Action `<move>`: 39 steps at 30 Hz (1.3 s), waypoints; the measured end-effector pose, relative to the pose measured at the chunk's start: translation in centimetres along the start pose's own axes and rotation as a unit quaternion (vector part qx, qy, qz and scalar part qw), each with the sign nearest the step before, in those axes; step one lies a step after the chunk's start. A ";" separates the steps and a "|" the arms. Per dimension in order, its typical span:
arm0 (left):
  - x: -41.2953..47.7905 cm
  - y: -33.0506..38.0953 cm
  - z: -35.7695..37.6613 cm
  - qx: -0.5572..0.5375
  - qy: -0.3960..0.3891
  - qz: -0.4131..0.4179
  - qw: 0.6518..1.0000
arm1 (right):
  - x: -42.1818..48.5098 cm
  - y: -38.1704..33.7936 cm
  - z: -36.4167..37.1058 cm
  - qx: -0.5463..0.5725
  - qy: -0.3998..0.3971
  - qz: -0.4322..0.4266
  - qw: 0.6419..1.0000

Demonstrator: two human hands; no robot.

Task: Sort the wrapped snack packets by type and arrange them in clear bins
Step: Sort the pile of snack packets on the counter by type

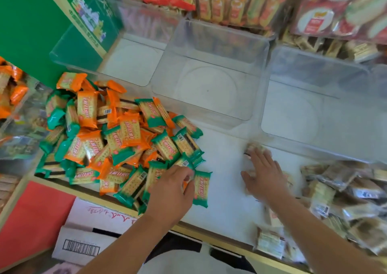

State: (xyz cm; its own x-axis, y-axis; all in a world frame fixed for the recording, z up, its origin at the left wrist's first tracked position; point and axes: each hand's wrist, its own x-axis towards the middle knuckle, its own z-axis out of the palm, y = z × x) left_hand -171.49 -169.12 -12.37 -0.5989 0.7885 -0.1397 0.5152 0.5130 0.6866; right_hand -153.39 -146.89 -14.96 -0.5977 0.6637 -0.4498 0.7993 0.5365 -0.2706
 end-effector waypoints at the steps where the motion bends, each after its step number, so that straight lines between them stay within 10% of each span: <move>1: 0.2 0.8 0.8 -0.014 -0.019 0.000 1.000 | -0.8 0.4 -0.9 0.027 -0.001 0.019 0.999; 10: 1.2 10.7 12.0 -0.022 -0.293 -0.060 0.954 | -12.8 6.3 -5.6 0.236 0.111 0.044 0.964; 13: 2.1 12.8 15.5 0.100 -0.294 0.012 0.950 | -14.4 11.5 -5.0 0.079 0.234 0.030 0.969; 20: 2.8 12.8 18.2 0.148 -0.228 0.062 0.960 | -11.2 17.6 -3.5 -0.031 0.132 -0.025 0.990; 25: 2.6 11.1 16.9 0.034 -0.140 -0.037 0.989 | -11.2 18.6 -4.3 0.102 0.226 -0.068 0.966; 28: 2.4 12.0 16.7 0.094 -0.102 0.045 0.989 | -12.7 19.2 -6.0 0.153 0.289 -0.060 0.943; 39: 1.7 22.8 23.4 0.120 -0.282 0.190 0.933 | -18.1 23.5 -5.8 0.117 0.285 0.146 0.940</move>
State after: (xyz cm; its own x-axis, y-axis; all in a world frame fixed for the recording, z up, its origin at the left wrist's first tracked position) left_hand -146.40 -148.12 -13.66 0.0373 0.9471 -0.3189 0.7875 0.1686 0.5928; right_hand -124.12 -143.24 -8.25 -0.2331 0.9722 -0.0225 0.8860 0.2028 -0.4170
